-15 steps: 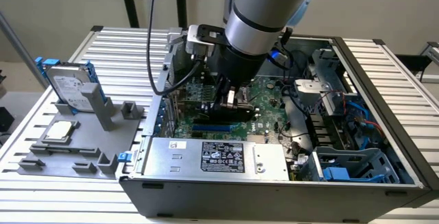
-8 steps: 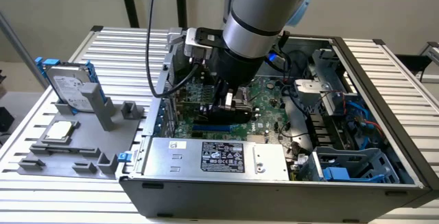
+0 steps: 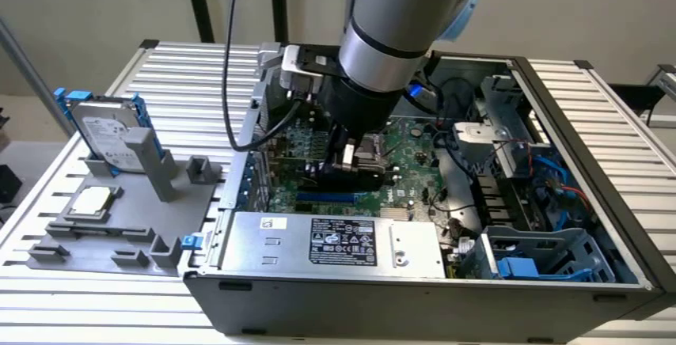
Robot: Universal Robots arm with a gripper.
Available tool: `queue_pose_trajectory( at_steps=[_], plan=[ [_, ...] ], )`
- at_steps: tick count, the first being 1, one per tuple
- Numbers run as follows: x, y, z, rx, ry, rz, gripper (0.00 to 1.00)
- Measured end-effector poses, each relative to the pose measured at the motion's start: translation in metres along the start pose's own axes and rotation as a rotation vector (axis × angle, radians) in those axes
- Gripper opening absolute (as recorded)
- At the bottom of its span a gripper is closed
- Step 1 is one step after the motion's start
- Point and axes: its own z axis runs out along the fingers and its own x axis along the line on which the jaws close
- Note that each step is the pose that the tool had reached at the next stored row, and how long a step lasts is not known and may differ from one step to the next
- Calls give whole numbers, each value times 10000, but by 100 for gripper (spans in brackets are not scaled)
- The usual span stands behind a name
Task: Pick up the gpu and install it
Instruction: 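Insert the gpu into the slot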
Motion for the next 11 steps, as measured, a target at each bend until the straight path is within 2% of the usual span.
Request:
queue_pose_trajectory(
  at_steps=[7,11],
  plan=[
    [-3,6,27,-14,-18,77,26],
    [-2,4,39,-55,36,94,26]
  ],
)
